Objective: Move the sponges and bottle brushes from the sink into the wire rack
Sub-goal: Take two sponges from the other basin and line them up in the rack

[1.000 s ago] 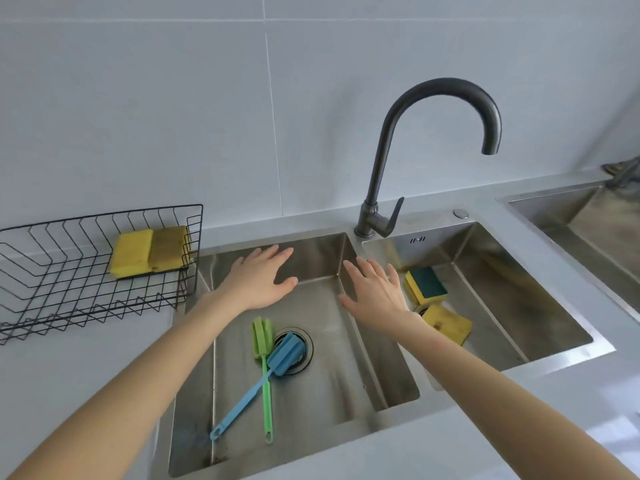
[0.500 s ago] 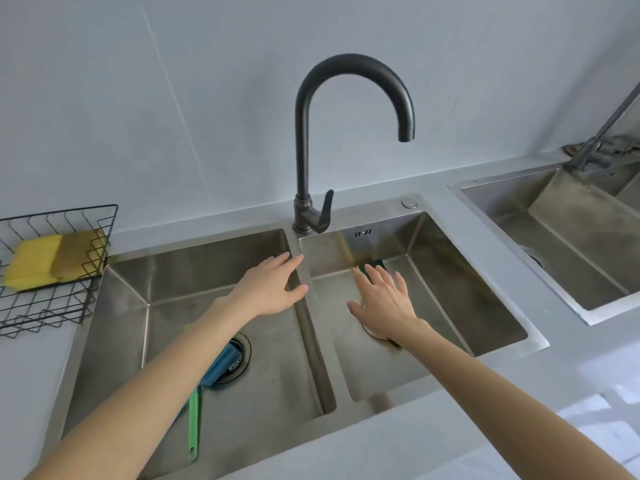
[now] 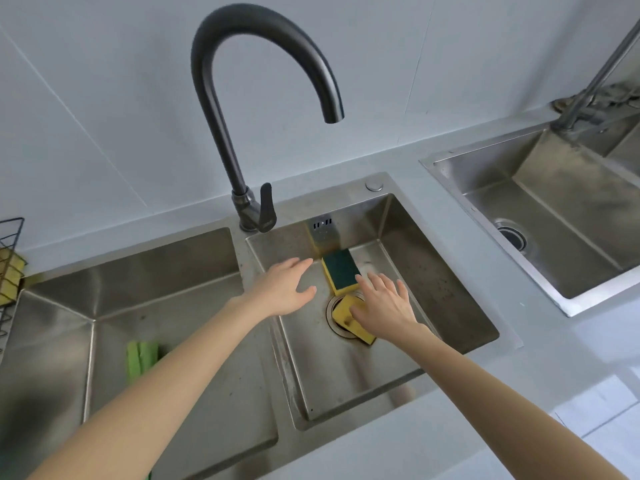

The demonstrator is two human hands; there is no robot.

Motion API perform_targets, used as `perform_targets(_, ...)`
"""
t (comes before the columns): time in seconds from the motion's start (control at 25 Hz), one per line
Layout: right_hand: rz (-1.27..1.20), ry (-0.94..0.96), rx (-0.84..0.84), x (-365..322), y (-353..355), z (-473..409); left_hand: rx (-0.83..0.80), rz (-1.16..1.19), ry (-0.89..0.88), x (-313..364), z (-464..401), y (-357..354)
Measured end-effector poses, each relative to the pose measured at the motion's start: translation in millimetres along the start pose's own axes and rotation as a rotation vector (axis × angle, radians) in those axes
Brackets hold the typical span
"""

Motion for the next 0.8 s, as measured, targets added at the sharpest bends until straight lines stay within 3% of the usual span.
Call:
perform_targets(0.32,-0.103,-0.12,-0.133,41,-41,-30,-0.082,0.126,0.096,0,-63,-47)
perform_targets(0.6,-0.173,-0.221,-0.255,59,-77,-52,-0.071,0.441,0.354,-34,-104,-81)
perform_targets(0.8,-0.198,-0.27,-0.298,65,-96,-66,-0.096,0.47,0.399,-46,-123,-103)
Point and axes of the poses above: each hand's wrist, its own z-axis away from the middle knuckle, its own y-axis out of the back of the hand, x = y × z, the point moved 10 cm from there along -z, towards the middle knuckle, and after that the axes turned 1 degree about -z, right-handed, at the moved point
